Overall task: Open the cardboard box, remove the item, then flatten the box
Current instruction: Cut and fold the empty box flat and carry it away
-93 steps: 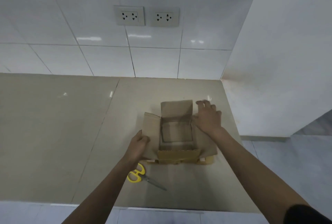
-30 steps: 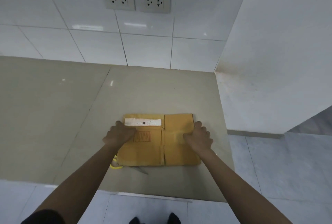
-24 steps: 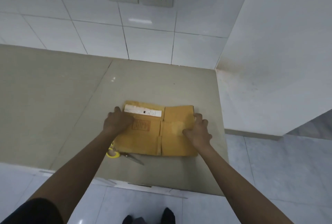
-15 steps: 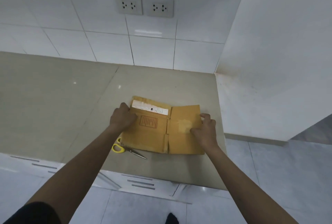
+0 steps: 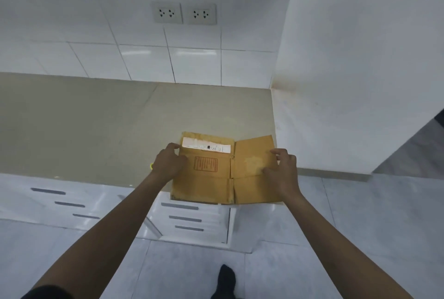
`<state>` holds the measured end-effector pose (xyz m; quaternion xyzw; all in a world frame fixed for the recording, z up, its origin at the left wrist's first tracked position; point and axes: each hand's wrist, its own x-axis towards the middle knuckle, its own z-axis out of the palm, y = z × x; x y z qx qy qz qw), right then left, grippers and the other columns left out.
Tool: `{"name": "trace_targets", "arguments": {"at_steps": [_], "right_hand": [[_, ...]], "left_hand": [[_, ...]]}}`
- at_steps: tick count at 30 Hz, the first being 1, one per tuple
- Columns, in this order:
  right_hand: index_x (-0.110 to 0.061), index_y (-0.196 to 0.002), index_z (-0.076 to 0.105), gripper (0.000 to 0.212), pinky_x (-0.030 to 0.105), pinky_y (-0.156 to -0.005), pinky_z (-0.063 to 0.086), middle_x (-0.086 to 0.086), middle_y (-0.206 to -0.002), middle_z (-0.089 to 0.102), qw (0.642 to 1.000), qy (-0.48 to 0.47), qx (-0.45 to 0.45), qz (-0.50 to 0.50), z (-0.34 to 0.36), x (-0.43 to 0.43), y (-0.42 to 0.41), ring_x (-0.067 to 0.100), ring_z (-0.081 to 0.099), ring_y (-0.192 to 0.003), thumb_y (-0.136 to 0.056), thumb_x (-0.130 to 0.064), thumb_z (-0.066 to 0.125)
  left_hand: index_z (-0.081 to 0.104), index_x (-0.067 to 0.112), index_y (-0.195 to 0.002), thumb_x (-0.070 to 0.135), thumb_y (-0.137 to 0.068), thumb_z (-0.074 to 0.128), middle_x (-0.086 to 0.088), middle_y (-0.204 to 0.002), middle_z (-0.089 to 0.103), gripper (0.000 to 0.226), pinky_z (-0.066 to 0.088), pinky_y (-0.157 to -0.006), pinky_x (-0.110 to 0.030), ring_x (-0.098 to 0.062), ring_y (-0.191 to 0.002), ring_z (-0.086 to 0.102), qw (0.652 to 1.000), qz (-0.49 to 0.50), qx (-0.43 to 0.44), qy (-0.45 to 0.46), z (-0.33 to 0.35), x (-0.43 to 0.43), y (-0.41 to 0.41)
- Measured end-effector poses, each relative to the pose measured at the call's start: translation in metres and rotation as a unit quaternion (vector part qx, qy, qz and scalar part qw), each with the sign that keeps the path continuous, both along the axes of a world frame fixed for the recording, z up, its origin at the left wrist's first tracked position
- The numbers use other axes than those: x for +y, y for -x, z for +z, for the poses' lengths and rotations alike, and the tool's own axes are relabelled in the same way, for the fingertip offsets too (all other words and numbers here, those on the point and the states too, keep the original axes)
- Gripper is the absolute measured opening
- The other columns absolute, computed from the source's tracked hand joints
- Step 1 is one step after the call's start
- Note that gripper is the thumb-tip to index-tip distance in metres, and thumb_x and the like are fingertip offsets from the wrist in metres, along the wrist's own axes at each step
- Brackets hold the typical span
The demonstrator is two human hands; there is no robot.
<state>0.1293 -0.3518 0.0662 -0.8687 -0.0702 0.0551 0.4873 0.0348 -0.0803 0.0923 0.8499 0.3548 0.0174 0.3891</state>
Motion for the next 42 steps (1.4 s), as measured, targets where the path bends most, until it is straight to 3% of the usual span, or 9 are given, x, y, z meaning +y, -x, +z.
{"name": "trace_targets", "arguments": {"at_steps": [5, 9, 15, 21, 31, 42], "right_hand": [[-0.017, -0.125, 0.049, 0.054, 0.027, -0.079, 0.038, 0.013, -0.124, 0.039, 1.000, 0.013, -0.005, -0.014, 0.003, -0.056, 0.031, 0.017, 0.047, -0.096, -0.076, 0.000, 0.066], [-0.017, -0.124, 0.050, 0.053, 0.029, -0.080, 0.040, 0.012, -0.122, 0.041, 0.999, 0.005, -0.006, -0.046, 0.002, -0.107, 0.039, 0.021, 0.050, -0.101, -0.076, 0.000, 0.066], [-0.016, -0.121, 0.052, 0.051, 0.025, -0.084, 0.037, 0.011, -0.124, 0.039, 0.996, -0.007, 0.006, -0.086, 0.000, -0.184, 0.025, 0.014, 0.045, -0.098, -0.075, 0.002, 0.066], [-0.019, -0.115, 0.053, 0.041, 0.026, -0.078, 0.037, 0.006, -0.121, 0.039, 0.993, 0.000, 0.021, -0.112, -0.006, -0.280, -0.022, 0.010, 0.047, -0.088, -0.078, -0.006, 0.062], [-0.021, -0.108, 0.055, 0.030, 0.027, -0.080, 0.040, 0.008, -0.122, 0.041, 0.992, 0.035, 0.067, -0.102, -0.043, -0.437, -0.099, 0.017, 0.053, -0.096, -0.081, -0.009, 0.062], [-0.023, -0.105, 0.058, 0.024, 0.027, -0.090, 0.039, 0.003, -0.123, 0.043, 0.983, 0.036, 0.160, -0.078, -0.107, -0.477, -0.228, 0.019, 0.050, -0.112, -0.083, -0.013, 0.059]], "left_hand": [[0.043, 0.015, -0.141, 0.018, -0.090, 0.048, -0.012, -0.114, 0.064, 0.051, 0.047, -0.095, -0.040, -0.029, -0.108, 0.058, 0.999, -0.019, -0.027, 0.016, 0.005, -0.052, 0.024], [0.036, 0.016, -0.144, 0.019, -0.091, 0.047, -0.015, -0.122, 0.062, 0.054, 0.045, -0.095, -0.042, -0.033, -0.114, 0.056, 0.998, -0.051, -0.020, 0.027, 0.008, -0.097, 0.020], [0.042, 0.021, -0.140, 0.021, -0.093, 0.044, -0.012, -0.121, 0.063, 0.047, 0.045, -0.093, -0.041, -0.031, -0.111, 0.058, 0.993, -0.117, -0.009, 0.029, 0.006, -0.168, -0.022], [0.044, 0.020, -0.139, 0.019, -0.093, 0.044, -0.012, -0.125, 0.060, 0.046, 0.043, -0.091, -0.038, -0.030, -0.113, 0.055, 0.989, -0.141, -0.005, 0.042, -0.009, -0.266, -0.080], [0.046, 0.015, -0.137, 0.018, -0.094, 0.046, -0.015, -0.129, 0.057, 0.043, 0.044, -0.096, -0.042, -0.032, -0.116, 0.054, 0.986, -0.137, 0.034, 0.092, -0.063, -0.424, -0.160], [0.048, 0.014, -0.131, 0.034, -0.098, 0.044, -0.013, -0.132, 0.056, 0.039, 0.044, -0.097, -0.044, -0.031, -0.116, 0.055, 0.981, -0.123, 0.101, 0.112, -0.134, -0.461, -0.282]]}}
